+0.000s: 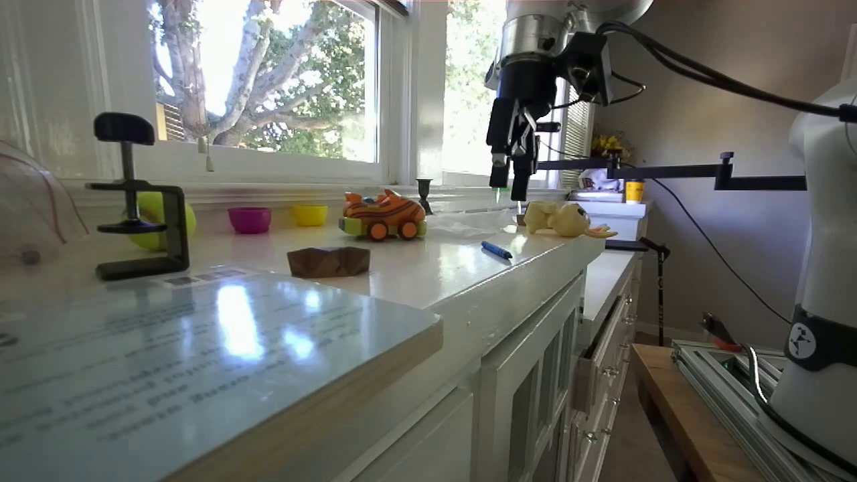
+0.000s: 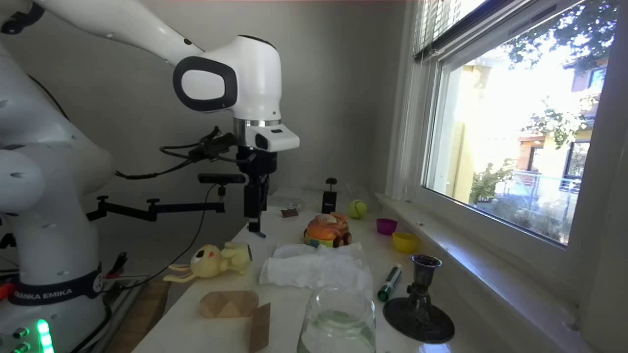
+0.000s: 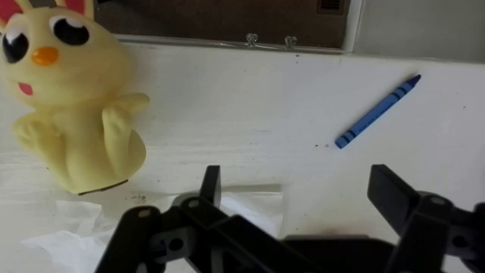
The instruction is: Use the white napkin to wipe the counter.
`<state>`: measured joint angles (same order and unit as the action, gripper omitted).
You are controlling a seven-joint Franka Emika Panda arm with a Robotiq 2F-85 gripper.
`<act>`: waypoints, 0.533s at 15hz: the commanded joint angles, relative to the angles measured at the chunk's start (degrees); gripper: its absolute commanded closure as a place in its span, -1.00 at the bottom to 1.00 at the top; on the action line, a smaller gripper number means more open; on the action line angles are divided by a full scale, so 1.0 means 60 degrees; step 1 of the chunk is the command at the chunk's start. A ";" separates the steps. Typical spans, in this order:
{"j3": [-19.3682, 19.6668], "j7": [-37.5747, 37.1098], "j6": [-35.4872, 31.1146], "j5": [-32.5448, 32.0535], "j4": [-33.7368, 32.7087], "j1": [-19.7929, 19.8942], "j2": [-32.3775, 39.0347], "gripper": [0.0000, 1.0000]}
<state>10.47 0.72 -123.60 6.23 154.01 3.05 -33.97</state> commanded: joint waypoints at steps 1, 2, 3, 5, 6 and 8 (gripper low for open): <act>-0.0268 0.0058 -0.0092 -0.0151 0.0009 0.0351 -0.0037 -1.00; -0.0306 0.0038 -0.0146 -0.0287 -0.0006 0.0460 -0.0048 -1.00; -0.0356 0.0031 -0.0240 -0.0497 -0.0020 0.0615 -0.0057 -1.00; -0.0398 0.0032 -0.0468 -0.0814 -0.0019 0.0848 -0.0048 -1.00; -0.0382 0.0023 -0.0588 -0.0919 -0.0019 0.0952 -0.0033 -1.00; -0.0354 -0.0074 -0.0803 -0.1169 -0.0011 0.1200 0.0038 -1.00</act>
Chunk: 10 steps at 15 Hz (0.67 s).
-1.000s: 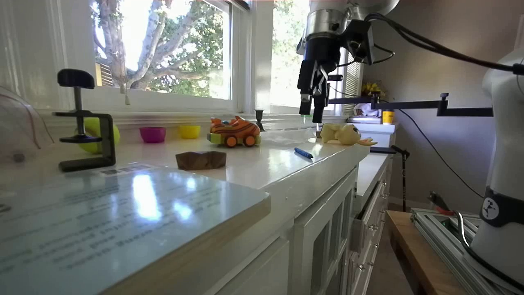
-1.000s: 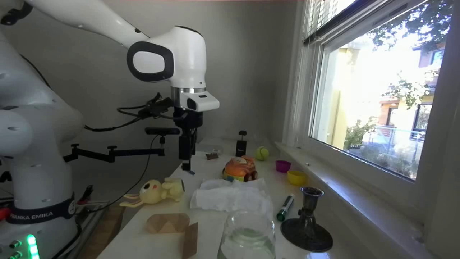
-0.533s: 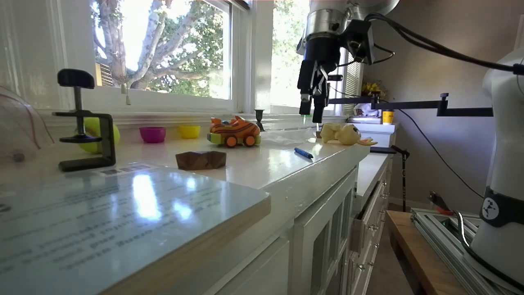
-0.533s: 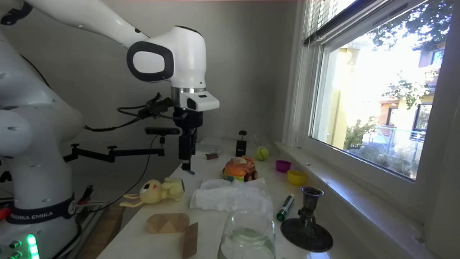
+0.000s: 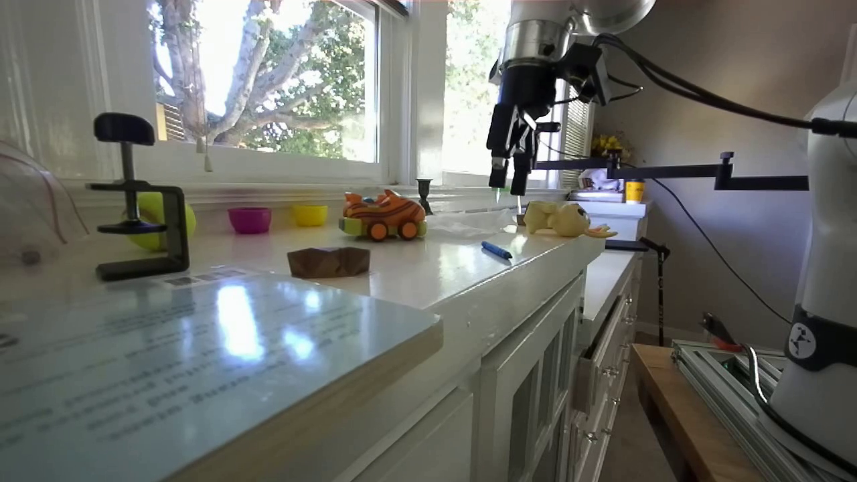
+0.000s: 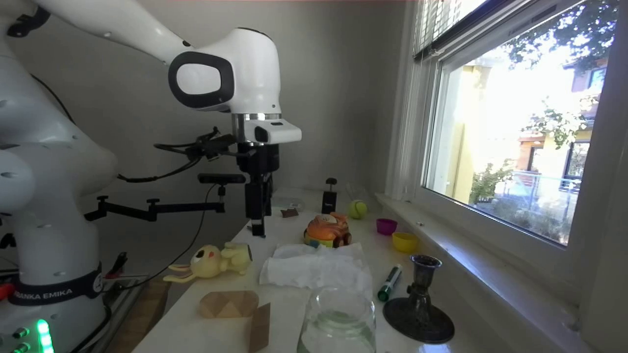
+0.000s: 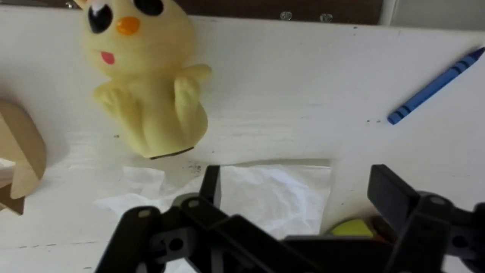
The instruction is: Use the white napkin to wipe the counter.
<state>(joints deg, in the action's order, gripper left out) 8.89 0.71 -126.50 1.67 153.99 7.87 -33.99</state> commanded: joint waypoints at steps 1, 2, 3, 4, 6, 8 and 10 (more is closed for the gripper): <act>-0.0069 -0.0092 -0.0410 -0.0485 0.0009 0.0487 0.0076 -1.00; -0.0012 -0.0092 -0.0498 -0.0483 0.0011 0.0560 0.0128 -1.00; 0.0060 -0.0055 -0.0615 -0.0422 0.0031 0.0597 0.0166 -1.00; 0.0130 0.0004 -0.0825 -0.0401 0.0052 0.0656 0.0258 -1.00; 0.0199 -0.0010 -0.1253 -0.0425 0.0065 0.0799 0.0502 -1.00; 0.0265 -0.0031 -0.1678 -0.0453 0.0074 0.0936 0.0793 -1.00; 0.0259 -0.0070 -0.2032 -0.0552 0.0051 0.1085 0.1105 -1.00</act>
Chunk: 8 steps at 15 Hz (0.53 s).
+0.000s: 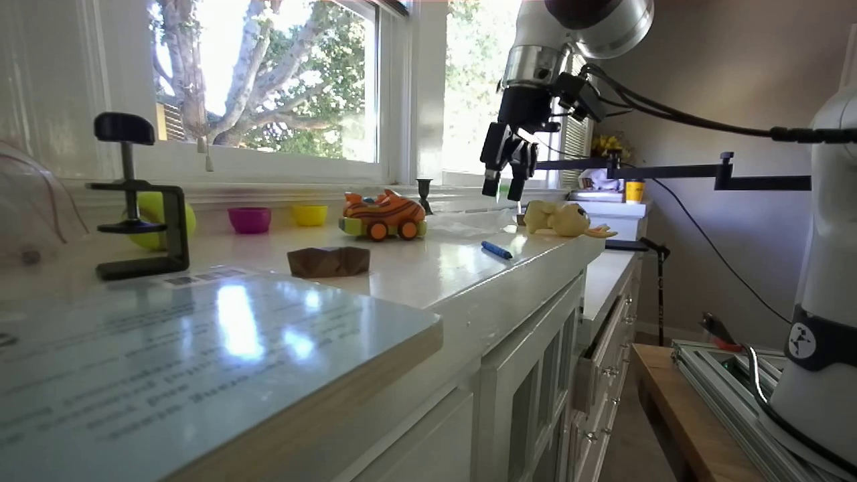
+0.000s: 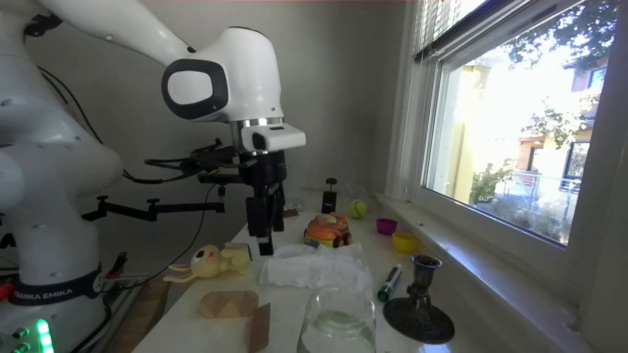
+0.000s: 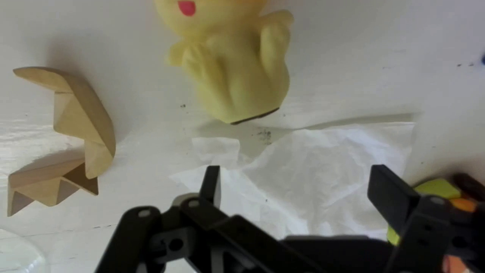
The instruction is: Use the white napkin to wipe the counter.
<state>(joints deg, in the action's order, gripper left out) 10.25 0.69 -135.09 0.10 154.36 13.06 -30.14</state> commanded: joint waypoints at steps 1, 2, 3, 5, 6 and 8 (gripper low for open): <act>0.0032 -0.0085 -0.0760 -0.0342 -0.0042 0.0283 0.0646 -1.00; 0.0040 -0.0093 -0.0931 -0.0364 -0.0099 0.0317 0.0856 -1.00; 0.0034 -0.0098 -0.1059 -0.0383 -0.0116 0.0346 0.0988 -1.00; 0.0038 -0.0050 -0.1381 -0.0368 -0.0153 0.0326 0.1290 -1.00; 0.0041 -0.0007 -0.1525 -0.0372 -0.0196 0.0306 0.1445 -1.00; 0.0045 0.0016 -0.1810 -0.0349 -0.0286 0.0264 0.1727 -1.00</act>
<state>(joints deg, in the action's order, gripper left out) 10.42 0.69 -143.45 -0.59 154.21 14.66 -22.84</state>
